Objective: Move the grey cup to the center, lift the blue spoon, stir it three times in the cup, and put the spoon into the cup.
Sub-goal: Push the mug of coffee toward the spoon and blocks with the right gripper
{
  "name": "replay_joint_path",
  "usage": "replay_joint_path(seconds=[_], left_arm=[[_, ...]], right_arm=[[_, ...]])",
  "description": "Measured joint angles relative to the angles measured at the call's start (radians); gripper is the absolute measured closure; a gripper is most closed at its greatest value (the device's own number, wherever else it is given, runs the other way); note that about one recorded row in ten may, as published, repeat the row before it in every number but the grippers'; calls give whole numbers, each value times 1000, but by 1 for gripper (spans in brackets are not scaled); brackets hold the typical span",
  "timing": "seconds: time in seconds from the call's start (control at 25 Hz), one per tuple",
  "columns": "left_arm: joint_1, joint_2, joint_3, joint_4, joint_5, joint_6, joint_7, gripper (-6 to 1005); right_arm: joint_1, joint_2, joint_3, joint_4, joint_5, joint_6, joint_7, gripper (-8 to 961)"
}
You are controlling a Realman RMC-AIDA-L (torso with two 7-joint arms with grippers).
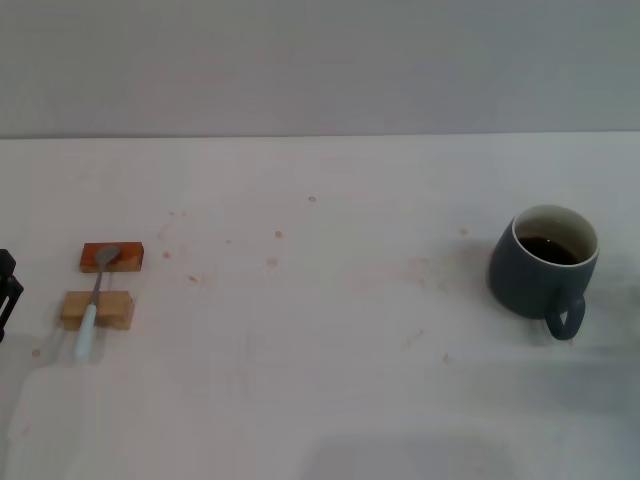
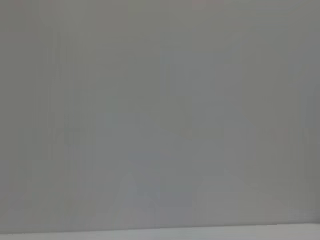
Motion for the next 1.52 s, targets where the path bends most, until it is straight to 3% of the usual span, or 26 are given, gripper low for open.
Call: replay_joint_path(seconds=[0.44,1.52], left_arm=[[0,2,0,0,-2,3,0,171],[-6,0,0,-5,-1,17,0,170]], right_arm=[[1,2,-86,42,0,4,0,954],[29,3,-177,77,2,62,0,954]])
